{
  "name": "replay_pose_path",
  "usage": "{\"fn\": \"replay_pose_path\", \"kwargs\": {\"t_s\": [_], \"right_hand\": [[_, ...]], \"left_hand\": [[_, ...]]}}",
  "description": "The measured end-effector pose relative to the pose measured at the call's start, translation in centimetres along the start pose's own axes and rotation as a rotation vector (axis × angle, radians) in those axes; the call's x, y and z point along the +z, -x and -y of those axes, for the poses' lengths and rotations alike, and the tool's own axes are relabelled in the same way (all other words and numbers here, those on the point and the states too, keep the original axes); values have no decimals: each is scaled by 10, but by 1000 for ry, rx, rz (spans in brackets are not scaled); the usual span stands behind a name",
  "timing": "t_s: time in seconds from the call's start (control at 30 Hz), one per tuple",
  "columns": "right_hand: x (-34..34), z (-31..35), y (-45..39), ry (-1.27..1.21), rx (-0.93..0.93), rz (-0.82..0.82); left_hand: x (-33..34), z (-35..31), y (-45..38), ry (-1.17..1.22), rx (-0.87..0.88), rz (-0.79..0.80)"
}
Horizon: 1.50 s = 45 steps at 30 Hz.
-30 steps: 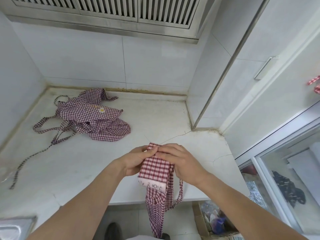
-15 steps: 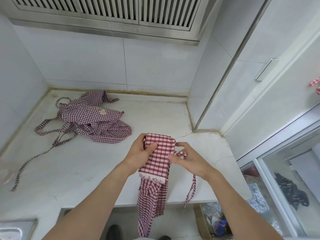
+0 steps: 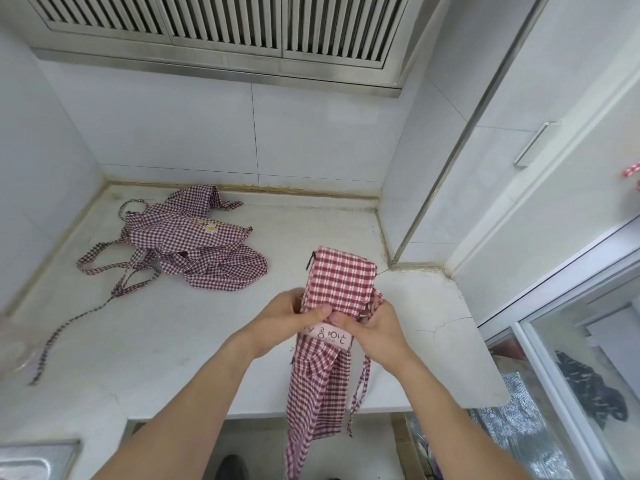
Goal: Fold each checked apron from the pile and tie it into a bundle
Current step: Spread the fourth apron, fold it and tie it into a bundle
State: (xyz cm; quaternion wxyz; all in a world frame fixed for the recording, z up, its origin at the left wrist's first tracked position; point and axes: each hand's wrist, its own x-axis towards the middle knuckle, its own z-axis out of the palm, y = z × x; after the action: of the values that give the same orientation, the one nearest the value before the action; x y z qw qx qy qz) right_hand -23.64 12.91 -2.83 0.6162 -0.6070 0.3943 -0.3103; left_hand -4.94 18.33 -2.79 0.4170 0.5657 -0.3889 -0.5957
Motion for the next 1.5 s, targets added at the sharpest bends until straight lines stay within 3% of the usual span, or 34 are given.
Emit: {"fn": "replay_pose_path", "kwargs": {"t_s": [0.13,0.4,0.53,0.63,0.77,0.83,0.97,1.17,1.33,1.5], "right_hand": [[1,4,0,-103,18,-18],[-6,8,0,100,64,146],[-4,10,-1,118,-33,50],[-3,8,-3,139,-95,-76],[-7,6,-8,156,-128,-201],[-10,3,-10,302,-206,-219],[-20,-4,-13,667,-563,-181],[-31,-13,-16,814,-811,-171],[-32,-13,-19,781,-702,-265],[-28,-4,-20,474,-333,-414]], "left_hand": [[7,6,1,-73,79,-40],[14,5,4,-52,179,-142],[10,4,6,150,-19,-22],[1,15,9,47,-242,117],[3,25,13,123,-258,126],[8,25,13,194,-250,119],[12,23,13,269,-256,162],[7,22,16,261,-197,122],[12,25,16,178,-249,152],[6,39,17,49,-334,227]]}}
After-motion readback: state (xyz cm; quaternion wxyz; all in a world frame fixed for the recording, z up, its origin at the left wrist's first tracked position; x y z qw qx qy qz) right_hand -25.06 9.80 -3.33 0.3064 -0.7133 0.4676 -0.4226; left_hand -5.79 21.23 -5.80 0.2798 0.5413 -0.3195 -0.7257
